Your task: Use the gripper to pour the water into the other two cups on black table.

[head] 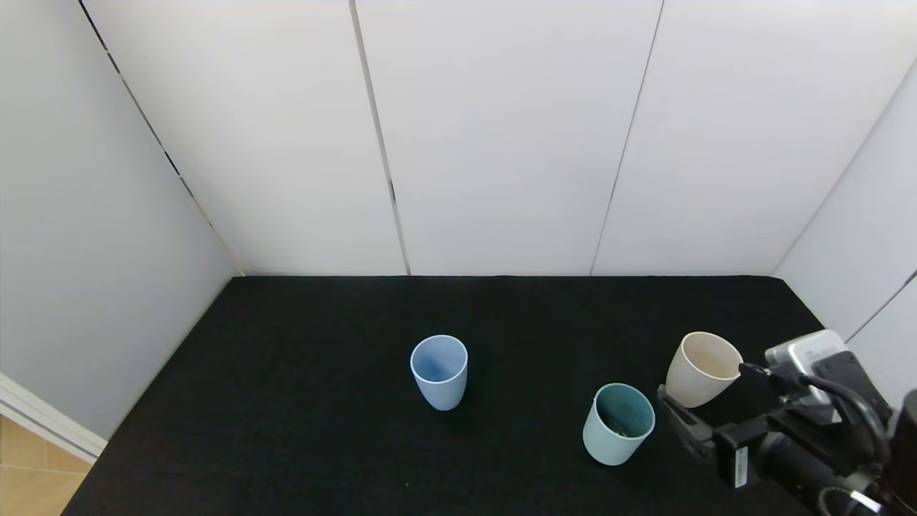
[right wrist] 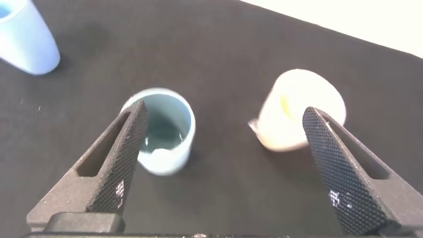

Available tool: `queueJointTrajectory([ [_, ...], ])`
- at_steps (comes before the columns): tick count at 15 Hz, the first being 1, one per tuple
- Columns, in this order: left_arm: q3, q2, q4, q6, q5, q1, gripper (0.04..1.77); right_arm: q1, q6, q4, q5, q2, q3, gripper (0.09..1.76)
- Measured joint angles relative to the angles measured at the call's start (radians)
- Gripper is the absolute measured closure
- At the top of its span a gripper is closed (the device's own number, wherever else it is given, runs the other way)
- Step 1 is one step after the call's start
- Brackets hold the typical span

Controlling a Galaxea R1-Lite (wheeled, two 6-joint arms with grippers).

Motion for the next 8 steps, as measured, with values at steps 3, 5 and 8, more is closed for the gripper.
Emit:
queueJointTrajectory([
  [3,0.0,0.0,0.0,0.0,0.0,0.0,0.09,0.008,0.031,0.116,-0.013,-0.129,0.042,0.15],
  [5,0.0,0.0,0.0,0.0,0.0,0.0,0.09,0.01,0.044,0.198,-0.015,-0.213,0.057,0.15],
  [8,0.0,0.0,0.0,0.0,0.0,0.0,0.09,0.01,0.048,0.357,-0.015,-0.353,0.058,0.15],
])
